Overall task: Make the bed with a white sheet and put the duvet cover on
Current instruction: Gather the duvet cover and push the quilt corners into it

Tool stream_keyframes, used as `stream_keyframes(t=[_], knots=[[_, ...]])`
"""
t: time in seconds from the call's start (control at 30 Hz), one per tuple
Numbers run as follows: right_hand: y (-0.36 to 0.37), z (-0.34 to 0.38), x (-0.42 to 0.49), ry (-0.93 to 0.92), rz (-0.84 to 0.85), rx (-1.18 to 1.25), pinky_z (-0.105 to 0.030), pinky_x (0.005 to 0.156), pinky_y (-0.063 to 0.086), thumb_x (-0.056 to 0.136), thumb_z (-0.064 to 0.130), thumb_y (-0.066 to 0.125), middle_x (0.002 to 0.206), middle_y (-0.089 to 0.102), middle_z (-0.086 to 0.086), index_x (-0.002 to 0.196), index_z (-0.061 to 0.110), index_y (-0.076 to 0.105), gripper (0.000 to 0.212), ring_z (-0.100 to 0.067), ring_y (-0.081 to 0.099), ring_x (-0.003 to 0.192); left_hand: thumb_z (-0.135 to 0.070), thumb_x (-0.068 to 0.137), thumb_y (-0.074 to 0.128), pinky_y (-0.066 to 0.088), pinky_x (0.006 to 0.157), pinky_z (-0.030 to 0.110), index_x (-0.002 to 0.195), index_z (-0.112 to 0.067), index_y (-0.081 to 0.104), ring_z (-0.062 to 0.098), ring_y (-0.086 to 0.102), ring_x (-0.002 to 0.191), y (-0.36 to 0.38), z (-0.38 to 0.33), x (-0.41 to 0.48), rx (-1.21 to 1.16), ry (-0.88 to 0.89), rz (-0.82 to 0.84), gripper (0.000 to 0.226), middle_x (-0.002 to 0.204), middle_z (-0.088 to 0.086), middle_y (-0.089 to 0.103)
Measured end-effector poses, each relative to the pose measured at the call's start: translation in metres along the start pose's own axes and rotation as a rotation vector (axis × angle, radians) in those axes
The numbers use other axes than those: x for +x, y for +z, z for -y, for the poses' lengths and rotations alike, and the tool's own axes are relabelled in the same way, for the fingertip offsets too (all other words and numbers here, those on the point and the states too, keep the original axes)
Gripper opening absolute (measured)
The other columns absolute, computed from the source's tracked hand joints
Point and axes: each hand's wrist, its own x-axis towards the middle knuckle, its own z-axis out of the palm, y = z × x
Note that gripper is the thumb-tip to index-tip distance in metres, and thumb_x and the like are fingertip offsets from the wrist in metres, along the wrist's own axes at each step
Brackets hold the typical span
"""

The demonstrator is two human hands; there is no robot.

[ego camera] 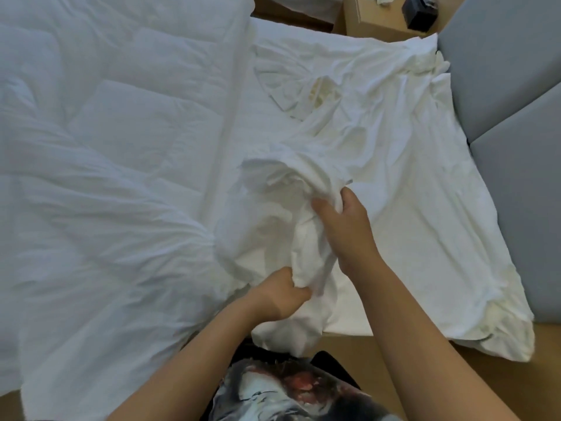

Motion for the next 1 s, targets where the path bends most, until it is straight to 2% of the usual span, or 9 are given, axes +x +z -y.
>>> stream_keyframes(t=[0.1, 0.2, 0.33, 0.47, 0.6, 0.67, 0.73, 0.83, 1.0], knots=[[-0.005, -0.014, -0.025, 0.099, 0.141, -0.019, -0.029, 0.087, 0.049, 0.085, 0.041, 0.063, 0.116, 0.058, 0.008, 0.126, 0.025, 0.048, 0.047, -0.010, 0.058, 0.104, -0.022, 0.078, 0.055, 0.052, 0.076, 0.018, 0.091, -0.032, 0.064, 0.009, 0.066, 0.090, 0.004, -0.010, -0.029, -0.230, 0.046, -0.005, 0.018, 0.094, -0.007, 0.072], [-0.010, -0.028, -0.067, 0.167, 0.253, 0.041, -0.029, 0.094, 0.046, 0.081, 0.058, 0.058, 0.125, 0.057, 0.004, 0.133, 0.020, 0.047, 0.065, -0.011, 0.055, 0.111, -0.014, 0.079, 0.060, 0.054, 0.086, 0.030, 0.101, -0.027, 0.069, 0.013, 0.068, 0.095, 0.005, -0.033, -0.061, -0.466, 0.068, -0.144, 0.026, 0.098, -0.003, 0.073], [-0.016, -0.034, -0.121, -0.025, 0.530, -0.013, -0.017, 0.078, 0.049, 0.072, 0.067, 0.051, 0.099, 0.066, 0.017, 0.104, 0.035, 0.062, 0.047, 0.003, 0.061, 0.092, -0.002, 0.074, 0.062, 0.054, 0.055, 0.021, 0.075, -0.005, 0.072, 0.016, 0.069, 0.067, -0.007, -0.057, -0.126, -0.588, 0.113, -0.257, 0.010, 0.073, 0.009, 0.071], [0.001, -0.031, -0.155, -0.218, 0.463, -0.077, -0.021, 0.053, 0.031, 0.084, 0.052, 0.045, 0.059, 0.046, 0.013, 0.063, 0.024, 0.044, 0.035, -0.002, 0.042, 0.054, -0.013, 0.061, 0.063, 0.054, 0.054, 0.024, 0.072, -0.009, 0.077, 0.019, 0.071, 0.068, -0.023, -0.068, -0.194, -0.705, 0.196, -0.385, 0.018, 0.076, 0.010, 0.073], [0.026, -0.021, -0.191, -0.329, 0.481, -0.001, -0.019, 0.052, 0.040, 0.089, 0.040, 0.042, 0.064, 0.056, 0.013, 0.067, 0.029, 0.049, 0.025, -0.005, 0.050, 0.057, -0.029, 0.044, 0.080, 0.053, 0.055, 0.020, 0.066, -0.021, 0.078, 0.016, 0.070, 0.073, -0.015, -0.043, -0.214, -0.524, 0.030, -0.339, 0.023, 0.075, 0.004, 0.073], [0.033, -0.023, -0.202, -0.296, 0.574, -0.094, -0.031, 0.065, 0.050, 0.090, 0.037, 0.041, 0.077, 0.063, 0.008, 0.084, 0.029, 0.055, 0.017, -0.009, 0.058, 0.069, -0.039, 0.033, 0.086, 0.054, 0.059, 0.020, 0.063, -0.018, 0.077, 0.014, 0.070, 0.073, -0.010, -0.024, -0.215, -0.497, -0.091, -0.219, 0.038, 0.075, 0.004, 0.073], [0.035, -0.031, -0.206, -0.236, 0.612, -0.199, -0.037, 0.072, 0.052, 0.092, 0.033, 0.042, 0.083, 0.065, 0.007, 0.093, 0.026, 0.056, 0.015, -0.010, 0.060, 0.078, -0.044, 0.045, 0.082, 0.055, 0.073, 0.027, 0.074, -0.014, 0.078, 0.018, 0.070, 0.081, -0.009, -0.003, -0.212, -0.499, -0.117, -0.156, 0.043, 0.085, 0.010, 0.073], [0.040, -0.040, -0.212, -0.180, 0.580, -0.223, -0.029, 0.072, 0.051, 0.093, 0.029, 0.042, 0.086, 0.065, 0.011, 0.097, 0.029, 0.057, 0.015, -0.005, 0.060, 0.080, -0.033, 0.072, 0.077, 0.052, 0.088, 0.037, 0.094, -0.010, 0.073, 0.027, 0.068, 0.096, -0.009, 0.019, -0.202, -0.495, -0.120, -0.222, 0.032, 0.098, 0.012, 0.072], [0.075, -0.035, -0.224, -0.171, 0.444, -0.182, -0.021, 0.058, 0.041, 0.091, 0.029, 0.048, 0.070, 0.055, 0.004, 0.084, 0.016, 0.050, 0.015, -0.007, 0.049, 0.060, -0.016, 0.094, 0.053, 0.052, 0.068, 0.033, 0.084, -0.008, 0.067, 0.025, 0.067, 0.081, -0.032, 0.034, -0.190, -0.571, -0.015, -0.406, 0.018, 0.080, 0.010, 0.068]])
